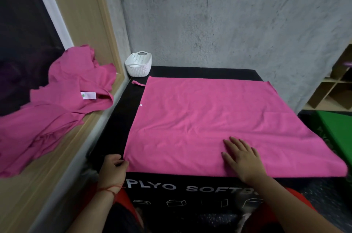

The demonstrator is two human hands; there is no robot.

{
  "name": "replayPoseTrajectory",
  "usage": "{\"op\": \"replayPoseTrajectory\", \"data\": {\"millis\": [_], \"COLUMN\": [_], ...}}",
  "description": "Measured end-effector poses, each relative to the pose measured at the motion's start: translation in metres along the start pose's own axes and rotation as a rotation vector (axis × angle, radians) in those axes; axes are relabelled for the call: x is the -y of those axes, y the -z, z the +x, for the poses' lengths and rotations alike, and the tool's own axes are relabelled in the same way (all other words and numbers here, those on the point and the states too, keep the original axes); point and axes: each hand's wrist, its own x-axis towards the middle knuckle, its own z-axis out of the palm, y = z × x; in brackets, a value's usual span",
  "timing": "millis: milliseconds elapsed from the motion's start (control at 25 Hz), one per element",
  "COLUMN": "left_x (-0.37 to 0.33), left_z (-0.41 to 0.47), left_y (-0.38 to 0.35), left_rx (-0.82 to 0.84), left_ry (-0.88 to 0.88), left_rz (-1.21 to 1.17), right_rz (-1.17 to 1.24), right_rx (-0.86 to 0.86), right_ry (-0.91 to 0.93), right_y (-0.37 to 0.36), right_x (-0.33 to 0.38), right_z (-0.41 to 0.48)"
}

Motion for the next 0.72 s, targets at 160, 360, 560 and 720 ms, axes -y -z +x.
{"op": "replayPoseTrajectory", "data": {"millis": [160, 360, 560, 720], "left_x": [-0.001, -0.011, -0.019, -0.020], "left_z": [-0.001, -0.001, -0.009, -0.010], "left_y": [0.006, 0.009, 0.010, 0.017], "left_rx": [0.055, 0.112, 0.222, 0.262], "left_ry": [0.028, 0.004, -0.071, -0.196], "left_rz": [0.048, 0.208, 0.325, 0.537], "right_rz": [0.056, 0.214, 0.514, 0.827], "right_rx": [-0.068, -0.179, -0.194, -0.287], "right_ry": [-0.225, -0.636, -0.888, -0.823], "right_y": [0.023, 0.064, 0.070, 0.089], "right_x": [-0.076, -0.171, -0.281, -0.286], "right_z": [-0.009, -0.025, -0.041, -0.067]}}
